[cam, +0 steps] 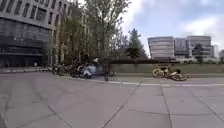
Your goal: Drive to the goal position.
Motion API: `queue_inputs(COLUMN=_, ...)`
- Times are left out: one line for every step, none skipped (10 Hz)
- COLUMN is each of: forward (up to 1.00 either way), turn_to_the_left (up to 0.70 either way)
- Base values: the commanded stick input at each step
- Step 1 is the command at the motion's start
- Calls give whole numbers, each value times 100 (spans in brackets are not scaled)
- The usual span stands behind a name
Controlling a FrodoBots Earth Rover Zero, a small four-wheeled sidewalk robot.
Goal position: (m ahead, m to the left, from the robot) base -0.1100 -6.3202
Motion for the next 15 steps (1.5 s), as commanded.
queue_inputs(forward=70, turn_to_the_left=-35)
queue_inputs(forward=70, turn_to_the_left=-35)
queue_inputs(forward=70, turn_to_the_left=-35)
queue_inputs(forward=70, turn_to_the_left=-35)
queue_inputs(forward=70, turn_to_the_left=-35)
queue_inputs(forward=70, turn_to_the_left=-35)
queue_inputs(forward=70, turn_to_the_left=-35)
queue_inputs(forward=70, turn_to_the_left=-35)
queue_inputs(forward=70, turn_to_the_left=-35)
queue_inputs(forward=70, turn_to_the_left=-35)
queue_inputs(forward=70, turn_to_the_left=-35)
queue_inputs(forward=70, turn_to_the_left=-35)
queue_inputs(forward=70, turn_to_the_left=-35)
queue_inputs(forward=70, turn_to_the_left=-35)
queue_inputs(forward=70, turn_to_the_left=-35)
